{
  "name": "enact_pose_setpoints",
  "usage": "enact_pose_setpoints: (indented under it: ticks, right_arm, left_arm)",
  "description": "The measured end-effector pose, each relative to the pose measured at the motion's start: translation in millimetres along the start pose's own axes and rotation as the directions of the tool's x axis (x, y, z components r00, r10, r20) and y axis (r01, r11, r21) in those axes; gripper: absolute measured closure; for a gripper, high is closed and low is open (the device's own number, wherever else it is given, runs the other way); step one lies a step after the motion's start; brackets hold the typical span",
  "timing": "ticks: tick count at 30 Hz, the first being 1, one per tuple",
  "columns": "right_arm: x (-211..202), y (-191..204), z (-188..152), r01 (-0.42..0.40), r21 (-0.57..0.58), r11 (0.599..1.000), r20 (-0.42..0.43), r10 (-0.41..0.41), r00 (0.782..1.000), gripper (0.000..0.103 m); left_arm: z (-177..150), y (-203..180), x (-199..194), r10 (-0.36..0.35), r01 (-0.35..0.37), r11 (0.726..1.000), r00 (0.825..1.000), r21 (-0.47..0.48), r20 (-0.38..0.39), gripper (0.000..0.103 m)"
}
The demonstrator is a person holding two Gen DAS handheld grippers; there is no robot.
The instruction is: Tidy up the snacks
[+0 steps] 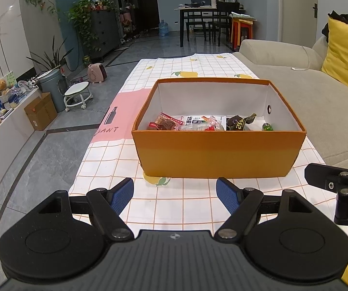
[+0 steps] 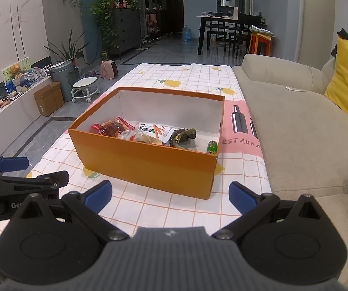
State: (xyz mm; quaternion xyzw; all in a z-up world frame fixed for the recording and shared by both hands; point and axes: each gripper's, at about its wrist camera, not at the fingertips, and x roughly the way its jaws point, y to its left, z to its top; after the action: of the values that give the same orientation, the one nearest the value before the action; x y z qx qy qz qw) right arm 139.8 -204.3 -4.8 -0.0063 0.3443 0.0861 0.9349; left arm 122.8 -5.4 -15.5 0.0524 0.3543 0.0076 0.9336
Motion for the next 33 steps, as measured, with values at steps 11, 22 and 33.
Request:
enact_pose_setpoints:
  ticks: [11, 22, 33]
  right_arm:
    - [0.6, 0.0, -0.4, -0.001, 0.001, 1.0, -0.005, 0.001, 1.0, 0.004]
    - [0.2, 0.6, -1.2, -0.004, 0.007, 1.0, -0.011, 0.004, 1.0, 0.004]
    - [0.1, 0.6, -0.4, -0.006, 0.011, 1.0, -0.012, 0.006, 1.0, 0.004]
  left_arm:
    - [-3.6, 0.3, 1.0, 0.001, -0.001, 1.0, 1.0, 0.001, 0.0, 0.012]
    - [-4.4, 0.8, 1.0, 0.004, -0.004, 1.0, 1.0, 0.0, -0.002, 0.012]
    - [-0.9, 5.0, -2.1, 0.003, -0.004, 1.0, 1.0, -0.026, -0.007, 0.014]
